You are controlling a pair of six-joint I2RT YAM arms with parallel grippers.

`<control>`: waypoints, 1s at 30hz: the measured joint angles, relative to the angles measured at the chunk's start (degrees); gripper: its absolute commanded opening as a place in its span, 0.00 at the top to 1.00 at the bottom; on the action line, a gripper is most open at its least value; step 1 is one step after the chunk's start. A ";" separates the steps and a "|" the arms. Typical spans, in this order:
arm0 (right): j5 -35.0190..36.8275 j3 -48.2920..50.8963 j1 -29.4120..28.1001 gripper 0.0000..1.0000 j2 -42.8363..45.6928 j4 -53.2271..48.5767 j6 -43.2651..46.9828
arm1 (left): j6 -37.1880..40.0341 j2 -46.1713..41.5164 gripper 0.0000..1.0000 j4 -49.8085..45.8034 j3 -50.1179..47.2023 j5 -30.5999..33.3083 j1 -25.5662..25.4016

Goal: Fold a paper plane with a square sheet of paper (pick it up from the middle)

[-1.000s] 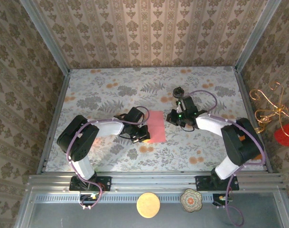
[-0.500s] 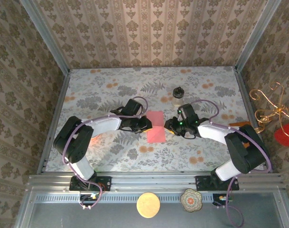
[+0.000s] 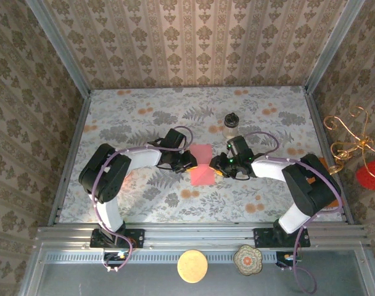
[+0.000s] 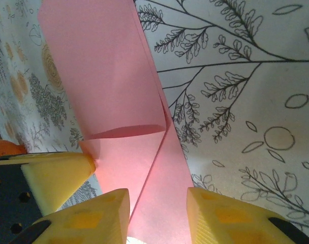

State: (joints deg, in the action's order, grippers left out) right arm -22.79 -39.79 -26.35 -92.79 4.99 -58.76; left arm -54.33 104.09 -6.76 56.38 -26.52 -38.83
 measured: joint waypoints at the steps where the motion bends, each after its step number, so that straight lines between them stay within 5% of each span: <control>1: 0.00 -0.31 -0.20 0.65 -0.50 0.13 -0.02 | -0.15 0.20 0.80 0.22 -0.13 0.02 -0.02; 30: 0.33 -3.91 -2.19 0.75 -5.95 1.42 -0.44 | -4.02 0.33 0.81 5.64 -3.50 0.35 -0.02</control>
State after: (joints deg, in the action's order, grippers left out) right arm -22.46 -43.70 -28.53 -98.74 6.42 -59.20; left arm -58.35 104.42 -1.13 52.88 -26.17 -38.85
